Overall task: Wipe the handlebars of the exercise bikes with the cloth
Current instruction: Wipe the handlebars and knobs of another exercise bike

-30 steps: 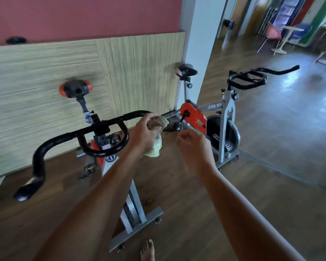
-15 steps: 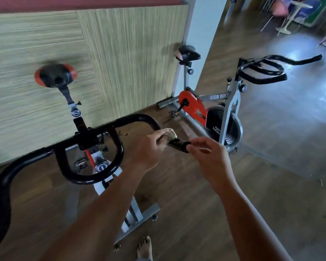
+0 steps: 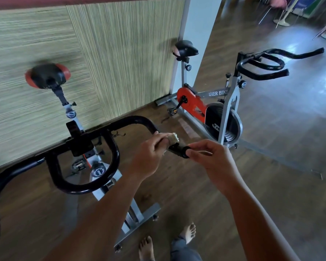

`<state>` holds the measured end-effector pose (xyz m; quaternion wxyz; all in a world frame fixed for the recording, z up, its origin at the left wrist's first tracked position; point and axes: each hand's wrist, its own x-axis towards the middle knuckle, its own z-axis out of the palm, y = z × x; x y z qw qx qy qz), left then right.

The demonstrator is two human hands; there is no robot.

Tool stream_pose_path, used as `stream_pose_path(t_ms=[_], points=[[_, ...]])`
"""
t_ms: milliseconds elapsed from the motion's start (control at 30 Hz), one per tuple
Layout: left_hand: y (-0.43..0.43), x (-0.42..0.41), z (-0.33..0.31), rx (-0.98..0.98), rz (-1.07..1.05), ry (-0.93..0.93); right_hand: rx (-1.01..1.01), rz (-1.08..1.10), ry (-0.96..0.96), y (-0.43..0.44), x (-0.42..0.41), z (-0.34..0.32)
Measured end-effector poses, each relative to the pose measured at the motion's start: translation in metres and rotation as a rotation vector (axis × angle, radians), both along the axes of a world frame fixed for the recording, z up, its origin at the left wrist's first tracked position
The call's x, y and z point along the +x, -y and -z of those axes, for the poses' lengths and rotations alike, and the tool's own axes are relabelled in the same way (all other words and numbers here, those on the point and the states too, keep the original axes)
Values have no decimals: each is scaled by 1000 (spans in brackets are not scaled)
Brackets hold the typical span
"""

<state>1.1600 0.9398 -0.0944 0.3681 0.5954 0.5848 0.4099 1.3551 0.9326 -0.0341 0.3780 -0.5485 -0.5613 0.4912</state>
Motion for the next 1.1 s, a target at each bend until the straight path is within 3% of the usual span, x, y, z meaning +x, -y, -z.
stream_pose_path(t_ms=[233, 400, 567, 800, 1100], points=[[37, 23, -27, 130, 33, 154, -33, -55, -6, -6, 4, -2], [9, -2, -8, 41, 70, -74, -54, -71, 28, -11, 5, -1], [-38, -24, 23, 93, -25, -314, -63, -72, 40, -13, 5, 2], [-17, -9, 16, 51, 36, -245, -35, -92, 34, -17, 7, 6], [-63, -22, -5, 53, -71, -413, 14, -135, 13, -24, 8, 11]])
